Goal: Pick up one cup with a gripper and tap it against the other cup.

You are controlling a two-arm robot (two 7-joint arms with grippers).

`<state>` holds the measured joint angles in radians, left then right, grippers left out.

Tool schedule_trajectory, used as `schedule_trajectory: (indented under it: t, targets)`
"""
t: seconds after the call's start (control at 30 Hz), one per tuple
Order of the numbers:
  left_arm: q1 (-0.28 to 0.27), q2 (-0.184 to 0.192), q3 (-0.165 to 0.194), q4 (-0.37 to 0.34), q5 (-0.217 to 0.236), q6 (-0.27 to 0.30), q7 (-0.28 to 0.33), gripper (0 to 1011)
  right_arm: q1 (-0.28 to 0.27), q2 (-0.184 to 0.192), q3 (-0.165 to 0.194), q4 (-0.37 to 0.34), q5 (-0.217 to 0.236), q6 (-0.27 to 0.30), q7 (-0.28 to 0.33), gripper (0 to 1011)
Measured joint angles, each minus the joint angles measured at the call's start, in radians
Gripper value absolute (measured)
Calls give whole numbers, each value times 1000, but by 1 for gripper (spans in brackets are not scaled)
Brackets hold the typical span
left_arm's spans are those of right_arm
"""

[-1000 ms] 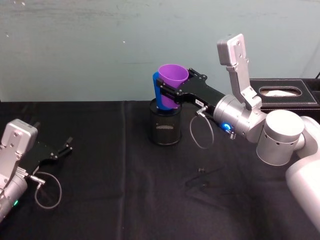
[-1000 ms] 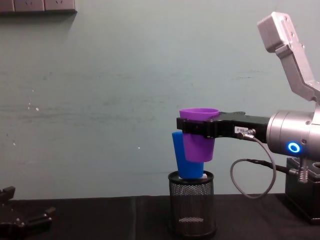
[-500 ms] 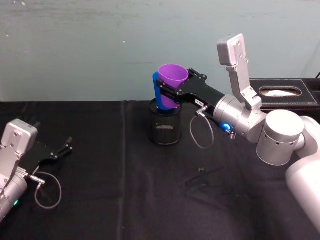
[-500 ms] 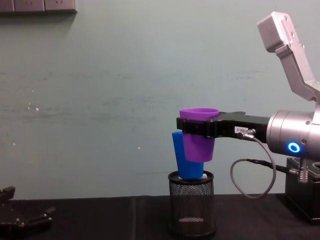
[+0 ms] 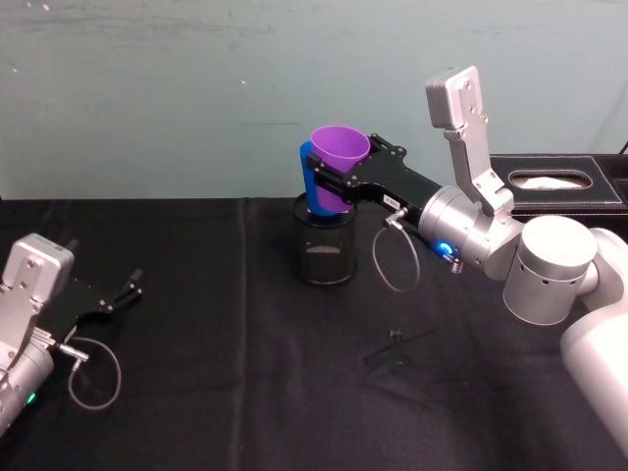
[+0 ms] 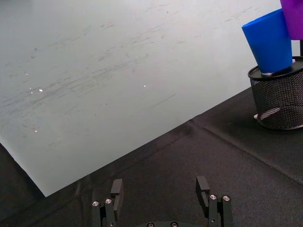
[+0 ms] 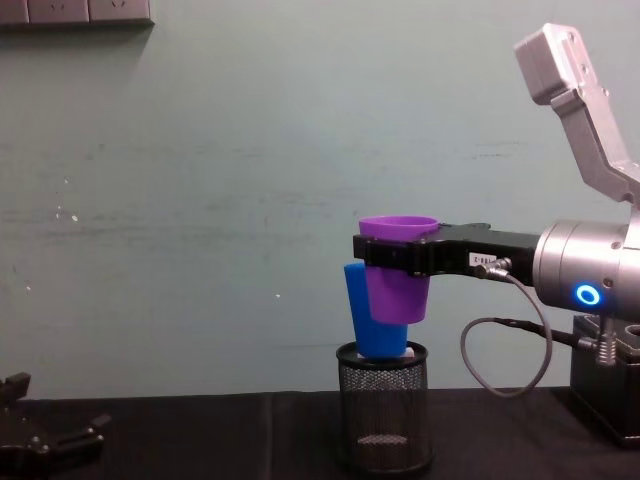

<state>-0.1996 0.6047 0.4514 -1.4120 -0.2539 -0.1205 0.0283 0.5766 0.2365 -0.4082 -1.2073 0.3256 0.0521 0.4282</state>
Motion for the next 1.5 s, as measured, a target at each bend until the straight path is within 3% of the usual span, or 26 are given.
schedule_trajectory:
  t: [1.5]
  targets:
    - [0, 0, 0, 0, 0, 0, 0, 1000, 0, 0, 0, 0, 0, 0, 0, 741]
